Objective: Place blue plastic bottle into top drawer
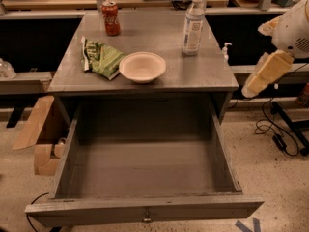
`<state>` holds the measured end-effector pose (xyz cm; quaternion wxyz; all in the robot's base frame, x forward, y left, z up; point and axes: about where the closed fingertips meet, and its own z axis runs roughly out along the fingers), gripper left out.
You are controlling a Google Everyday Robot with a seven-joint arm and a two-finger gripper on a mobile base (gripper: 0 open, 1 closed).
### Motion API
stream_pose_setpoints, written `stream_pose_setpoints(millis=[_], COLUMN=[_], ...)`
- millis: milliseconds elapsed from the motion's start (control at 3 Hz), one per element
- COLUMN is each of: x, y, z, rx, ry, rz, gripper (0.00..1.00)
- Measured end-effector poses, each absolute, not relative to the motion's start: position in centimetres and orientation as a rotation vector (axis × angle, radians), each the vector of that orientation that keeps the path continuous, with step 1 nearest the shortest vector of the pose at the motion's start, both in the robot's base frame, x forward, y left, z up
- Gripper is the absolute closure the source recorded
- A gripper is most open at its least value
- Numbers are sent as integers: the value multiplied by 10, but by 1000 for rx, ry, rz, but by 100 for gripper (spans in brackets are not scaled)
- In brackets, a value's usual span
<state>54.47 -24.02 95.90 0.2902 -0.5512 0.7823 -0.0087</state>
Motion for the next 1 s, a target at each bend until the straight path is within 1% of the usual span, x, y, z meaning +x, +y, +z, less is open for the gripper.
stream_pose_setpoints(millis=[333,667,1000], x=[595,640,670], y=[-247,-241,-224], z=[959,958,955], rx=[-1326,-1185,-982], ry=[1955,1801,1639], rz=[4,68,169], gripper=[0,0,0])
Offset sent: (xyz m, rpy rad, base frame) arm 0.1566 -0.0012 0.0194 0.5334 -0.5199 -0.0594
